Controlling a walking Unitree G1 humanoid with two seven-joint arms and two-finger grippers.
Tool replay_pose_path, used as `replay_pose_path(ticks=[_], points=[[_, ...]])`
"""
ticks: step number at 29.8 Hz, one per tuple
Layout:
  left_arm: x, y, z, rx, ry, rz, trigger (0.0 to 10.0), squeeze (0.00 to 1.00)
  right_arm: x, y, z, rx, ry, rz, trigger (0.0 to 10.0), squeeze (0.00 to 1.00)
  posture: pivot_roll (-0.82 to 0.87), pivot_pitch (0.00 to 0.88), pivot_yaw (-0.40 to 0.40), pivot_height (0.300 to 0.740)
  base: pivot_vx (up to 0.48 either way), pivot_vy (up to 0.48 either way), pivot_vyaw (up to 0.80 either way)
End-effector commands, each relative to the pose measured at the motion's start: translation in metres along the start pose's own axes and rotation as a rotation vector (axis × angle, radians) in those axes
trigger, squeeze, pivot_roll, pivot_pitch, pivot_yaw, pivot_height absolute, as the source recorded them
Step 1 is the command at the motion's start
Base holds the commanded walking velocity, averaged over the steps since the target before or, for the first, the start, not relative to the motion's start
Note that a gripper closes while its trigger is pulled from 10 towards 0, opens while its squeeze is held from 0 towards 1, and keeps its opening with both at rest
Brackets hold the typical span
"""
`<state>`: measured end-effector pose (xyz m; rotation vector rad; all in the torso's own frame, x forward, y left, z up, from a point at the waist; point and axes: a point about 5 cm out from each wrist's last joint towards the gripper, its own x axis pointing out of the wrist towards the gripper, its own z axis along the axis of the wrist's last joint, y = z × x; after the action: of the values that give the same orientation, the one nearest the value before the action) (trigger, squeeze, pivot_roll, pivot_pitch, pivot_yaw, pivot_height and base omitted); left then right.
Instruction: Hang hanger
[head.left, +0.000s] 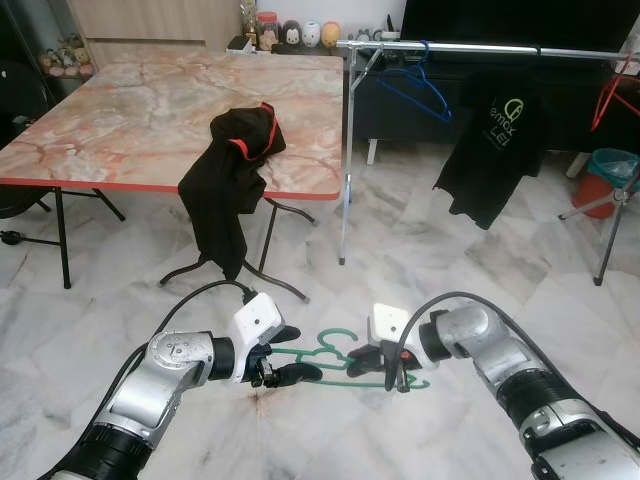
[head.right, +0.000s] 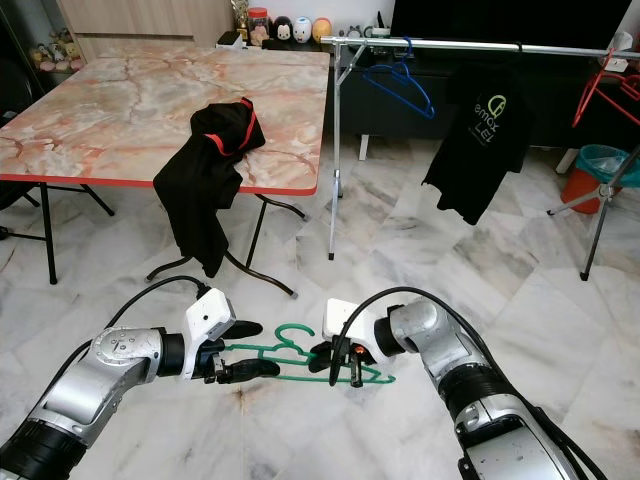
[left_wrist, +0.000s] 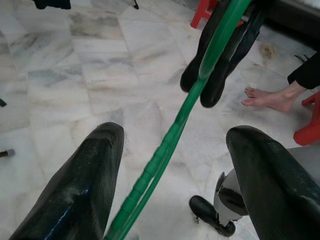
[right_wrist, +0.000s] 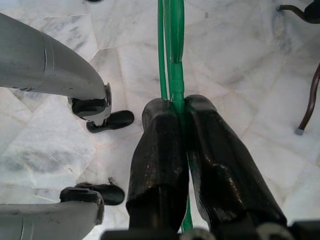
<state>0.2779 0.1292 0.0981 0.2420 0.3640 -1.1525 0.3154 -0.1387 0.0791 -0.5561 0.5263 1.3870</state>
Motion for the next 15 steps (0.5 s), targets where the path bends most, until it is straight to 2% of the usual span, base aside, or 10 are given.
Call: replay_pose_path(ticks=[1,15], points=[[0.0000,0.0027,0.0002,0.009,0.017,0.003,10.0,0.00,-0.0023,-0.0048,0.0121,-0.038,-0.024,-0.007,10.0,0.00,0.03,0.000,-0.033,0.740,0.000,0.000,0.00],[0.0030,0.0057,0.0012,0.006,0.030,-0.010,10.0,0.00,0.0015,-0.0022,0.0209,-0.055,-0.034,0.047,10.0,0.00,0.03,0.000,-0.034,0.740,0.000,0.000,0.00]])
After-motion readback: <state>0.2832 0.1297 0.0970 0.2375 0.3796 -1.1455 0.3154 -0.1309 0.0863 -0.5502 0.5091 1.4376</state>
